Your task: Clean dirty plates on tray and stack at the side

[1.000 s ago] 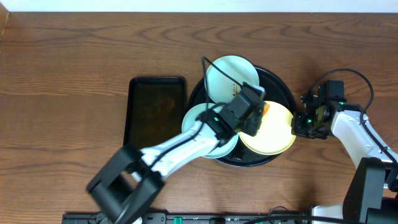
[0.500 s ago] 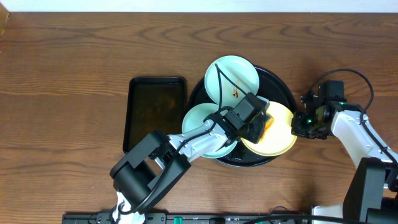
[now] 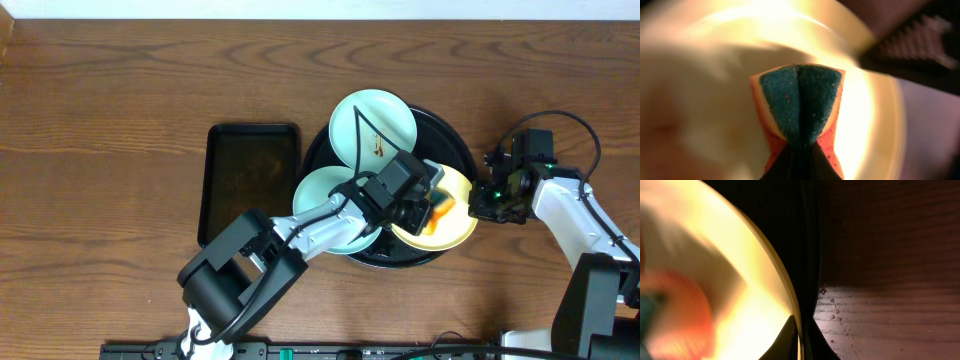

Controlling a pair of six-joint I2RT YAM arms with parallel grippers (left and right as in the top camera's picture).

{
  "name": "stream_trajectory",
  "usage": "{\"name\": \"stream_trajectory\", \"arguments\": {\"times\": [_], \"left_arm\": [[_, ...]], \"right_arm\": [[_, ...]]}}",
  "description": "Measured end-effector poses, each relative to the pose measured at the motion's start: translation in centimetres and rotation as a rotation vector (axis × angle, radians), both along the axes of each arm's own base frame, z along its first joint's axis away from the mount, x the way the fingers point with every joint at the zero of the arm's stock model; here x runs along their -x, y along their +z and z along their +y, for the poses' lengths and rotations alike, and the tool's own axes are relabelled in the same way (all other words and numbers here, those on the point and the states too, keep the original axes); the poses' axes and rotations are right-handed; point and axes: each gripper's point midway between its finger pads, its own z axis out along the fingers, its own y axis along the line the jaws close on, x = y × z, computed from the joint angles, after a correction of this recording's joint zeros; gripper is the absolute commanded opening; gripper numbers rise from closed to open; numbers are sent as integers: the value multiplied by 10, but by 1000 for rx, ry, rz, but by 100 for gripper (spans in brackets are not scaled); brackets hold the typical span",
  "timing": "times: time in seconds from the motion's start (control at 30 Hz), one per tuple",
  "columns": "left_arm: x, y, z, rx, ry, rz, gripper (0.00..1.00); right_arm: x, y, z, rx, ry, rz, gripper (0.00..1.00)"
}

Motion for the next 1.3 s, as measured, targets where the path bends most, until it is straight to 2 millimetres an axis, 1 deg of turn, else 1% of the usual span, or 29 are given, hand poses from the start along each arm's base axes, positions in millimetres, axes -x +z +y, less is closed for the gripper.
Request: {"name": "stream_trajectory", "arguments": {"times": [0.07, 0.17, 0.3, 0.37, 0.43, 0.53, 0.63, 0.7, 0.8, 0.93, 1.0, 1.07, 1.1, 1.13, 1.2, 1.3], "left_arm": [[-15, -4, 11, -42, 61, -39, 7], [-31, -7, 24, -86, 125, -75, 7], [-40, -9, 39, -132, 169, -85, 7], [-39, -5, 46, -152, 181, -82, 8], [-38, 6, 50, -155, 187, -88, 8], [-34, 34, 57, -148, 196, -106, 8], [-28, 60, 64, -133, 200, -122, 13], [-23, 70, 69, -136, 200, -121, 17], [-12, 73, 81, -174, 192, -95, 17], [-3, 63, 103, -278, 208, -64, 17], [-3, 58, 113, -318, 222, -62, 17], [-8, 58, 120, -336, 239, -71, 17], [-12, 58, 124, -344, 251, -75, 8], [-14, 58, 127, -348, 260, -76, 8], [-18, 56, 139, -370, 283, -68, 8], [-22, 54, 152, -398, 311, -50, 8]], "right_arm": [[1, 0, 0, 0, 0, 3, 5], [1, 0, 0, -1, 0, 3, 8], [1, 0, 0, -1, 0, 3, 12], [0, 0, 0, -1, 0, 2, 17], [0, 0, 0, -1, -1, -1, 19], [-1, 0, 0, -1, 0, -6, 21], [-2, 0, 0, 0, 0, -10, 21], [-2, 0, 0, 0, 0, -10, 22], [-3, 1, 2, -11, 1, -12, 24], [-3, 1, 4, -22, 3, -16, 24], [-3, -1, 4, -25, 4, -20, 25], [-3, -4, 4, -24, 3, -28, 24], [-3, -6, 4, -24, 2, -32, 19], [-1, -9, 5, -26, 0, -29, 11], [2, -13, 3, -19, -16, -26, 2], [-3, -12, 2, -21, -46, -43, 1]]}}
